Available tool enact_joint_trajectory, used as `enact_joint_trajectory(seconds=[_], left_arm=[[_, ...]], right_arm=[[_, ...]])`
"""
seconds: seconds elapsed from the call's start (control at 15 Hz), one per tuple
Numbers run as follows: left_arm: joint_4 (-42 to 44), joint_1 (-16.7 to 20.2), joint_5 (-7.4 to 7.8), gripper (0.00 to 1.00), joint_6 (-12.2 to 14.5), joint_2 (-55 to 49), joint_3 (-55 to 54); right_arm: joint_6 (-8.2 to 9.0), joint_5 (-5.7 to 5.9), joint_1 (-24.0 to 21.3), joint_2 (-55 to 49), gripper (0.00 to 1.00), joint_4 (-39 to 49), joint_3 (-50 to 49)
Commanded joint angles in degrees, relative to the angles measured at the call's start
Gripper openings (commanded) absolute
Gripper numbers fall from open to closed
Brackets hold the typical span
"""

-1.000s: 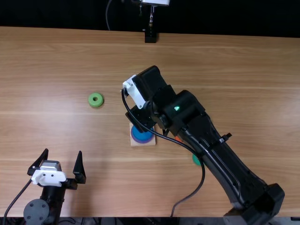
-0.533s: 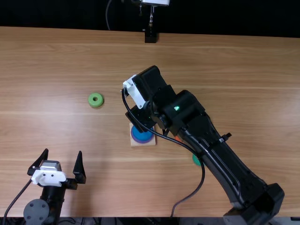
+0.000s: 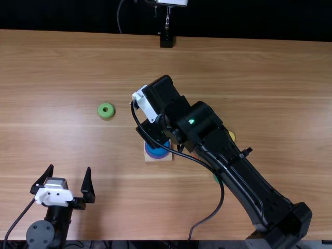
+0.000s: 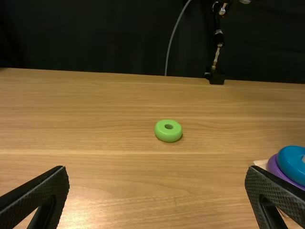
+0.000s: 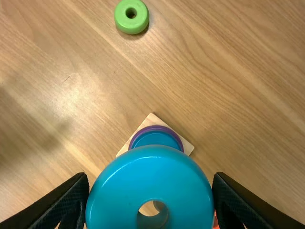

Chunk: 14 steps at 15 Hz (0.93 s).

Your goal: Build the Hanoi tower: stack the rings onto the peg from bottom to top in this color order: purple, dark blue, light blue, dark green, light green, yellow, orange.

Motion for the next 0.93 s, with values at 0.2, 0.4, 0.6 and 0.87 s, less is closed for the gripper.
enact_joint_trajectory(seconds=[0.2, 0.4, 0.6, 0.87], left_arm=[[-0.2, 0.0, 0.12, 1.0, 0.2, -0.6, -1.9], [-0.2, 0.0, 0.12, 1.0, 0.2, -0.6, -1.9], [-0.2, 0.0, 0.12, 1.0, 0.2, -0.6, -1.9], [-0.2, 0.0, 0.12, 1.0, 0.2, -0.6, -1.9]], right_arm=[[0.21, 0.18, 0.6, 0.9, 0.48, 0.0, 0.6], [0.21, 0.18, 0.6, 0.8, 0.44, -0.1, 0.7], [0.21, 0.18, 0.5, 0.8, 0.4, -0.2, 0.6], [0.21, 0.08, 0.3, 0.8, 0.31, -0.3, 0.5]])
